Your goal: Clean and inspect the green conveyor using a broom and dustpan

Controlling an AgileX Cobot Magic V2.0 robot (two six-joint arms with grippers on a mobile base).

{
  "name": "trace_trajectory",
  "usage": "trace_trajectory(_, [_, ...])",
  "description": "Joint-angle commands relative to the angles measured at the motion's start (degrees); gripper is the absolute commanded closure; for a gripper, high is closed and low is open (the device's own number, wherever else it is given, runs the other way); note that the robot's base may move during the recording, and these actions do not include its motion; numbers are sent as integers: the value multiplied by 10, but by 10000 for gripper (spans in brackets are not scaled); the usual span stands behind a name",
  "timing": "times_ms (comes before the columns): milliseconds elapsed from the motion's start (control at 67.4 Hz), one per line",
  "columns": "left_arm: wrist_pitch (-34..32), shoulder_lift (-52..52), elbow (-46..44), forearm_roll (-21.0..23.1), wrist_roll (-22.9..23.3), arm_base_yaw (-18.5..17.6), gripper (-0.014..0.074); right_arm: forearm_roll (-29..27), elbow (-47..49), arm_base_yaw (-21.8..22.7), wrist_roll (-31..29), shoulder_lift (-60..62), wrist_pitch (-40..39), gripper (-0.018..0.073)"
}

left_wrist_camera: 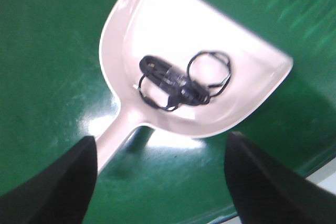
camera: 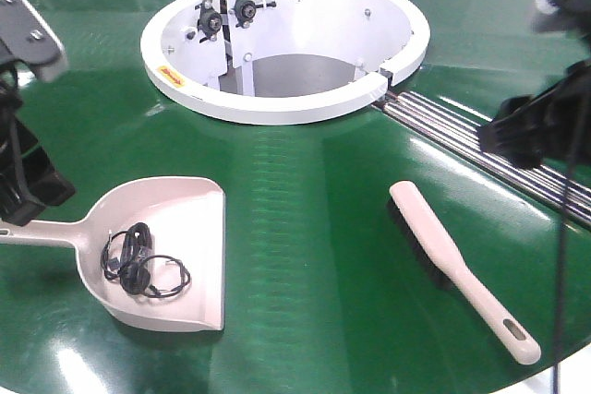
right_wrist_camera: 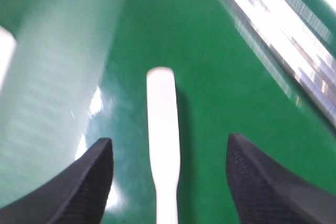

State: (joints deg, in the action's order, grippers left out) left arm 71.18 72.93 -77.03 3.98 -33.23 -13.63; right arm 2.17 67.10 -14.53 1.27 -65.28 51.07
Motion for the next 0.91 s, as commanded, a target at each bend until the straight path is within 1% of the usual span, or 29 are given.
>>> trace_trajectory(0, [-45, -34, -16, 17, 31, 2, 107, 6, 13, 2, -5, 50, -52, 104])
trace_trajectory(59, [-63, -37, -15, 23, 41, 2, 107, 6, 13, 2, -5, 77, -56, 104])
trace_trajectory(134, [-59, -39, -15, 34, 90, 2, 107, 6, 13, 2, -5, 108, -49, 104])
trace_trajectory(267, [-61, -44, -14, 63, 136, 2, 107, 6, 13, 2, -9, 156, -48, 104])
trace_trajectory(341, [-79, -56, -3, 74, 151, 2, 107, 6, 6, 2, -13, 181, -58, 104])
trace_trajectory(430, [-135, -93, 34, 90, 151, 2, 107, 6, -36, 2, -13, 223, -104, 104])
trace_trajectory(490, [-186, -126, 73, 97, 151, 2, 107, 5, -79, 2, -13, 249, -136, 104])
trace_trajectory(608, [-305, -209, 181, 97, 151, 2, 107, 5, -175, 2, -13, 314, -194, 104])
trace_trajectory(742, [-416, -325, 308, 98, 151, 2, 107, 6, -273, 2, -13, 402, -257, 104])
trace_trajectory(816, [-460, -398, 376, 109, 152, 2, 107, 6, -321, 2, -13, 453, -269, 104])
trace_trajectory(890, [-484, -468, 428, 114, 152, 2, 107, 12, -363, 2, -13, 515, -270, 104])
